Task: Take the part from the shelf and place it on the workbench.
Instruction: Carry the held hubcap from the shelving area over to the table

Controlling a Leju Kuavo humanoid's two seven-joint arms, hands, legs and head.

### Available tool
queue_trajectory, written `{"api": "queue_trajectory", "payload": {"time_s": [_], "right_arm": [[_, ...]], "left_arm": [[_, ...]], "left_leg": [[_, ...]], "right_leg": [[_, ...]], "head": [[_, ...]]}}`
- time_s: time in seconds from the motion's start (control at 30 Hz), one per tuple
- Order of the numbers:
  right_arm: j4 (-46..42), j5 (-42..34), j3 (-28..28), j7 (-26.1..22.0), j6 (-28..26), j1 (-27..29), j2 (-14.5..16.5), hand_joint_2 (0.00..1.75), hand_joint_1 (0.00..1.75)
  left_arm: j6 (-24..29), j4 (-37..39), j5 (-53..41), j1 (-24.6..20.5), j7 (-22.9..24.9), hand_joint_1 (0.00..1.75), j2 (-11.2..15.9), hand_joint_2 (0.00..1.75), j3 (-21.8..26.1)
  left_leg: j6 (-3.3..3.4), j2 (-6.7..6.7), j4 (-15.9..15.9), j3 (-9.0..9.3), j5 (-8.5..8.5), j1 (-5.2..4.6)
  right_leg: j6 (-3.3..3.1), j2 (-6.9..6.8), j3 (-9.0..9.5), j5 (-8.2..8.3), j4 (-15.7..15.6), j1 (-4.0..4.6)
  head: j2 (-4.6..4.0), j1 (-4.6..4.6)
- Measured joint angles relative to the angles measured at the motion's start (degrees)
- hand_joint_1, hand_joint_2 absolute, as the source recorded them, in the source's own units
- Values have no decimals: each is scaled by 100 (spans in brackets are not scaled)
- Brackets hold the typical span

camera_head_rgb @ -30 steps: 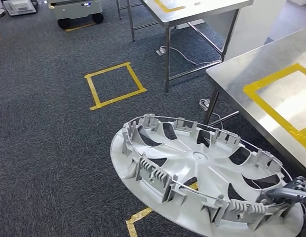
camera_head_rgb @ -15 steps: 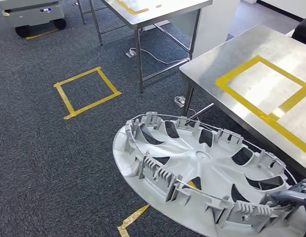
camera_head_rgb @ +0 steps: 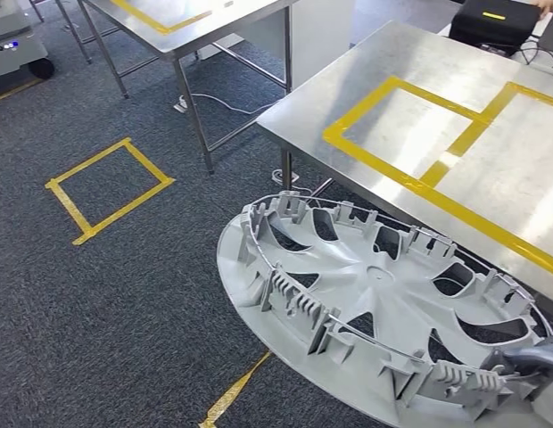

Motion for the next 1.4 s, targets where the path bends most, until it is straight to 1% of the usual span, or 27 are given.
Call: {"api": "queue_trajectory", "payload": {"time_s": [0.07,0.1,0.13,0.17,0.23,0.3,0.37,0.43,0.5,0.53,0.6,0.63,0.67,0.73,0.77,0.83,0.9,0.93,1.0,1.03,1.1,1.13,1.17,1.2,1.3,1.33,1.4], "right_arm": [[-2,31,-4,14,-12,6,0,175,175],[-2,40,-7,17,-16,11,0,175,175],[-2,48,-10,19,-19,14,0,175,175],[-2,52,-12,20,-21,14,0,175,175],[-2,57,-14,22,-27,11,0,175,175],[-2,71,-20,22,-32,14,0,175,175],[-3,86,-27,28,-34,22,0,175,175],[-5,90,-28,41,-28,15,0,175,175],[-5,90,-28,49,-13,-11,0,175,175],[-4,90,-28,51,-4,-22,0,175,175],[-4,91,-27,52,7,-24,0,175,175],[-4,92,-27,52,9,-22,0,175,175],[-4,92,-27,52,11,-21,0,175,175],[-2,90,-27,52,23,-25,0,175,175],[-1,88,-27,52,34,-35,0,175,175],[-4,88,-27,53,50,-45,1,175,175],[-14,91,-26,54,57,-40,2,175,175],[-16,92,-25,56,59,-37,2,175,175],[-18,97,-26,56,62,-54,2,175,175],[-17,98,-26,56,65,-66,2,175,175],[-16,98,-27,56,70,-74,2,175,175],[-16,98,-27,56,73,-70,2,175,175],[-15,98,-27,56,76,-66,2,175,175],[-15,98,-27,57,82,-64,2,175,175],[-5,98,-26,57,106,-75,2,175,175],[-6,97,-26,59,113,-74,3,175,175],[-15,93,-26,70,125,-70,4,175,175]], "left_arm": [[-1,0,0,37,-15,0,10,175,-5],[-1,0,0,50,-15,0,14,175,-6],[0,0,0,57,-16,0,17,175,-8],[1,0,0,58,-16,0,21,175,-10],[8,0,0,61,-16,0,37,175,-16],[15,-2,-1,65,-15,0,50,175,-20],[19,-10,-1,55,-14,0,51,175,-25],[26,-17,-1,48,-14,0,48,175,-34],[40,-16,0,67,-14,0,42,175,-40],[48,-16,0,79,-14,0,40,175,-40],[53,-17,0,93,-14,0,32,175,-40],[51,-17,0,96,-14,0,29,175,-40],[46,-17,0,96,-14,0,25,175,-40],[28,-19,-1,98,-14,0,25,175,-40],[21,-21,-1,99,-14,0,29,175,-42],[17,-28,-1,94,-15,0,37,175,-48],[17,-32,-1,60,-16,0,35,175,-57],[17,-33,0,35,-16,0,34,175,-64],[17,-33,0,11,-16,0,26,175,-83],[18,-33,-1,18,-15,0,25,175,-89],[23,-33,-2,54,-14,0,28,175,-91],[26,-33,-2,69,-13,0,31,175,-90],[27,-33,-2,79,-14,0,32,175,-90],[28,-33,-2,88,-14,0,32,175,-89],[23,-35,-4,160,-14,0,42,175,-70],[22,-42,-4,186,-14,0,48,175,-60],[18,-57,-4,179,-15,0,39,175,-51]], "left_leg": [[1,-119,757,-409,-284,0],[9,-135,959,-542,-288,-2],[26,-152,954,-581,-174,-6],[50,-181,742,-521,31,-10],[114,-408,23,-248,465,-10],[144,-620,-486,-47,593,-5],[191,-578,-649,24,545,-13],[277,-447,-711,105,541,-18],[327,-302,-727,188,515,-26],[338,-225,-726,219,488,-33],[326,-66,-724,294,418,-30],[310,9,-724,349,371,-20],[285,84,-724,420,316,-3],[213,220,-725,582,191,26],[164,285,-724,649,129,20],[79,402,-760,758,36,-10],[8,445,-721,822,52,-15],[-26,373,-551,775,124,-3],[-69,119,134,356,171,19],[-77,-5,525,55,66,23],[-74,-100,978,-464,-351,21],[-61,-113,987,-625,-523,17],[-42,-129,854,-716,-572,12],[-16,-164,608,-757,-438,6],[92,-500,-388,-777,825,-27],[121,-586,-596,-751,1106,-43],[173,-536,-718,-597,1139,-56]], "right_leg": [[-28,151,-7,1,-1,7],[-31,234,-4,1,0,11],[-31,318,2,1,0,14],[-30,401,10,1,0,14],[-17,559,12,0,5,14],[30,701,-25,5,-4,3],[119,792,-63,74,14,-7],[179,587,-117,62,127,20],[172,238,-345,-197,576,52],[170,136,-533,-365,945,58],[206,70,-861,-543,1533,45],[244,49,-902,-477,1568,30],[290,14,-830,-300,1377,12],[349,-172,-526,94,679,1],[325,-283,-406,158,383,19],[205,-358,-314,69,171,60],[72,-209,-223,12,132,41],[29,-145,-164,-19,115,27],[-49,-20,-6,-91,48,6],[-74,49,72,-132,8,1],[-96,215,255,-222,-85,-8],[-95,298,373,-273,-135,-11],[-88,379,504,-331,-187,-13],[-74,458,640,-396,-238,-16],[-7,697,904,-619,-357,-33],[22,775,994,-668,-390,-38],[83,850,1147,-691,-434,-34]], "head": [[0,-4],[0,-5],[0,-4],[0,-3],[0,-2],[0,1],[0,2],[0,18],[0,46],[0,59],[0,57],[0,58],[0,57],[-1,67],[-1,81],[-1,70],[0,31],[-1,22],[-2,13],[-3,8],[-2,-16],[-2,-24],[-2,-30],[-2,-34],[-2,-60],[-2,-67],[-1,-62]]}}
